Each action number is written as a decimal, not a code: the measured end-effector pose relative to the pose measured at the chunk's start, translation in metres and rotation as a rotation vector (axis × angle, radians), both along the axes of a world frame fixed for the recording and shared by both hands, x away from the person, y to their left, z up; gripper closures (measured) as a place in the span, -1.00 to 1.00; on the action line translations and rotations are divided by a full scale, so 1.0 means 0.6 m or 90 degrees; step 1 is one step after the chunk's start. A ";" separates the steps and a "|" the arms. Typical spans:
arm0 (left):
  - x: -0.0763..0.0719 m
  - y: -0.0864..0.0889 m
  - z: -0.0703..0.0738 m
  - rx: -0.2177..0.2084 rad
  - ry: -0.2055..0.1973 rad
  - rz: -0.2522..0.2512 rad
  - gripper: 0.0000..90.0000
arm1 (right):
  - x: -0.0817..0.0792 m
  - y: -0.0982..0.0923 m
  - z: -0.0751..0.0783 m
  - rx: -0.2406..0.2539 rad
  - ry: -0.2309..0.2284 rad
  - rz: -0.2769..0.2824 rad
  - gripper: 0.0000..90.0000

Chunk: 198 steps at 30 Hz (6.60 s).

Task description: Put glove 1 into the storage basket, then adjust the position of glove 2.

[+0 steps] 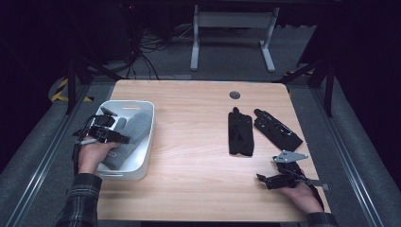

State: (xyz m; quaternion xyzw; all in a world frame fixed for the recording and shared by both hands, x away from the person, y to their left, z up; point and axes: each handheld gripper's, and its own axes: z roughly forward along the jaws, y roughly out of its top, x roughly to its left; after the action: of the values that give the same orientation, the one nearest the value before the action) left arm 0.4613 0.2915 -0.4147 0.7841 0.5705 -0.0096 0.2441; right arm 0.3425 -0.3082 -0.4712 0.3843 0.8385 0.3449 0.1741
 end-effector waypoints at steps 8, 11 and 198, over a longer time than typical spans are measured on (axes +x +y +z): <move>-0.009 0.009 0.008 0.020 -0.029 0.009 -0.30 | 0.000 0.000 0.000 0.000 0.000 0.000 -0.96; -0.011 0.011 0.011 0.026 -0.036 0.012 -0.42 | 0.000 0.000 0.000 0.000 0.000 0.000 -0.96; -0.151 -0.326 -0.106 -0.012 -0.288 -0.374 -1.00 | 0.011 -0.008 0.040 -0.024 0.082 0.066 1.00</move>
State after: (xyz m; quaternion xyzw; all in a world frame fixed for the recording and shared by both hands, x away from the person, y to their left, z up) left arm 0.3709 0.0957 -0.4781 0.8944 0.2528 0.0890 0.3580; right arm 0.3488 -0.3131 -0.4474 0.3587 0.8730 0.3121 0.1088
